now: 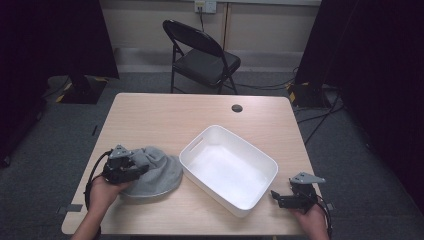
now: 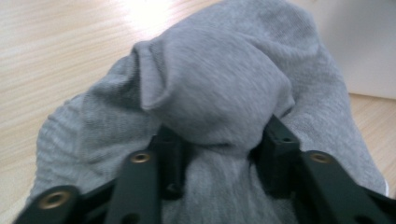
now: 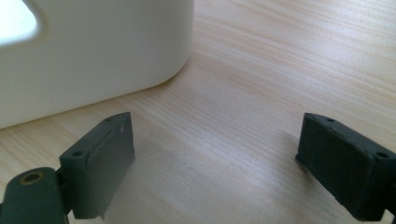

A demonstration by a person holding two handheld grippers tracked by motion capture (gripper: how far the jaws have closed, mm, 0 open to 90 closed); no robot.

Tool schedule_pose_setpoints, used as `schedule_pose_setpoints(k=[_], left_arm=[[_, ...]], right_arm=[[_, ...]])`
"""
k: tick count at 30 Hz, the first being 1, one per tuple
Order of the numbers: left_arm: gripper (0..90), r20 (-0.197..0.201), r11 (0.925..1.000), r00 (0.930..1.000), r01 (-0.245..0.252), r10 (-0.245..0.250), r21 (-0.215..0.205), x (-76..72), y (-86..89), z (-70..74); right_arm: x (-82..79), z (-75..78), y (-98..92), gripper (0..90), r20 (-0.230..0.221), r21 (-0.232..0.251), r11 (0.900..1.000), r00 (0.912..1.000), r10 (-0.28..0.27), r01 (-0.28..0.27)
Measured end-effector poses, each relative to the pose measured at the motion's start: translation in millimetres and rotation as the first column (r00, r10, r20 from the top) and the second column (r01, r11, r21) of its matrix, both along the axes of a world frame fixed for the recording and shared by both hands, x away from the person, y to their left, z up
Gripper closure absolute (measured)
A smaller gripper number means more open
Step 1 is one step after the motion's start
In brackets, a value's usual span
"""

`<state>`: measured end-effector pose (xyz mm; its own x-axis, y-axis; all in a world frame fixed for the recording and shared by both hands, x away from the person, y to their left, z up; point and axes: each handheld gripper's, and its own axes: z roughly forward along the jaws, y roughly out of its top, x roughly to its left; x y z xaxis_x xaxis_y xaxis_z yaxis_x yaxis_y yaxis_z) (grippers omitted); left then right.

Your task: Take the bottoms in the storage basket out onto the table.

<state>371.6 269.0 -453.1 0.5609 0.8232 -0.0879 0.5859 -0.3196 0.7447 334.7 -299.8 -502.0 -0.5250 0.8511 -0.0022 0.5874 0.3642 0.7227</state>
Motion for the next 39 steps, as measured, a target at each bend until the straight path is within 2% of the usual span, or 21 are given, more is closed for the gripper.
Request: schedule_pose_setpoints(k=[1, 2, 4, 5, 6, 10, 13, 20, 25, 26, 28, 31, 33, 35, 39], left_arm=[[49.3, 0.026, 0.9999, 0.9996, 0.014, -0.014, 0.005, -3.4, -0.9, -3.0], [47.7, 0.034, 0.9998, 0.9992, 0.019, -0.020, 0.006, -5.1, -1.2, -4.0], [45.3, 0.043, 0.9998, 0.9989, 0.021, -0.021, -0.001, -6.5, -1.1, -4.8], [40.3, 0.048, 0.9997, 0.9986, 0.023, -0.023, -0.010, -7.4, -0.5, -5.6], [40.3, 0.052, 0.9999, 0.9986, 0.012, -0.011, -0.010, -8.2, -0.3, -5.4], [33.2, 0.057, 0.9995, 0.9984, 0.004, -0.002, -0.031, -9.8, 2.1, -0.1], [30.8, 0.063, 0.9990, 0.9980, 0.002, 0.001, -0.044, -13.4, 3.1, 5.4], [29.7, 0.107, 0.9996, 0.9941, 0.021, -0.019, -0.016, -27.5, 5.5, 15.3], [29.6, 0.077, 0.9992, 0.9963, 0.039, -0.038, -0.011, -41.7, 8.0, 20.2], [29.4, 0.088, 0.9990, 0.9952, 0.044, -0.044, 0.000, -45.2, 8.0, 19.1], [29.1, 0.084, 0.9985, 0.9949, 0.055, -0.055, 0.009, -51.4, 7.3, 16.2], [29.6, 0.089, 0.9990, 0.9951, 0.044, -0.043, -0.005, -58.6, 7.3, 15.8], [30.4, 0.077, 0.9991, 0.9963, 0.040, -0.039, -0.014, -62.4, 6.4, 15.6], [31.5, 0.071, 0.9985, 0.9960, 0.053, -0.054, 0.016, -65.8, 5.2, 13.7], [33.2, 0.047, 0.9976, 0.9969, 0.061, -0.063, 0.033, -66.5, 3.2, 6.1]], right_arm=[[0.0, 0.0, 0.0, 10.3, 0.000, 0.000, 1.000, 1.0000, 0.000, 0.000], [0.0, 0.0, 0.0, 10.3, 0.000, 0.000, 1.000, 1.0000, 0.000, 0.000], [0.0, 0.0, 0.0, 10.2, 0.000, 0.000, 1.000, 1.0000, 0.000, 0.000], [0.0, 0.0, 0.0, 10.3, 0.000, 0.000, 1.000, 1.0000, 0.000, 0.000], [0.0, 0.0, 0.0, 10.3, 0.000, 0.000, 1.000, 1.0000, 0.000, 0.000], [0.0, 0.0, 0.0, 10.2, 0.000, 0.000, 1.000, 1.0000, 0.000, 0.000], [0.0, 0.0, 0.0, 10.3, 0.000, 0.000, 1.000, 1.0000, 0.000, 0.000], [0.0, 0.0, 0.0, 10.3, 0.000, 0.000, 1.000, 1.0000, 0.000, 0.000], [0.0, 0.0, 0.0, 10.3, 0.000, 0.000, 1.000, 1.0000, -0.001, 0.001], [0.0, 0.0, 0.0, 10.2, 0.000, 0.000, 1.000, 1.0000, -0.001, 0.001], [0.0, 0.0, 0.1, 10.3, 0.000, 0.000, 1.000, 1.0000, -0.001, 0.001], [0.0, 0.0, 0.2, 10.3, 0.000, 0.000, 1.000, 1.0000, -0.003, 0.003], [0.0, 0.0, 0.2, 10.3, 0.001, -0.001, 1.000, 1.0000, -0.002, 0.002], [0.0, 0.0, 0.2, 10.3, 0.001, -0.001, 1.000, 1.0000, -0.003, 0.003], [0.0, 0.0, 0.2, 10.3, 0.001, -0.001, 1.000, 1.0000, -0.003, 0.003]])
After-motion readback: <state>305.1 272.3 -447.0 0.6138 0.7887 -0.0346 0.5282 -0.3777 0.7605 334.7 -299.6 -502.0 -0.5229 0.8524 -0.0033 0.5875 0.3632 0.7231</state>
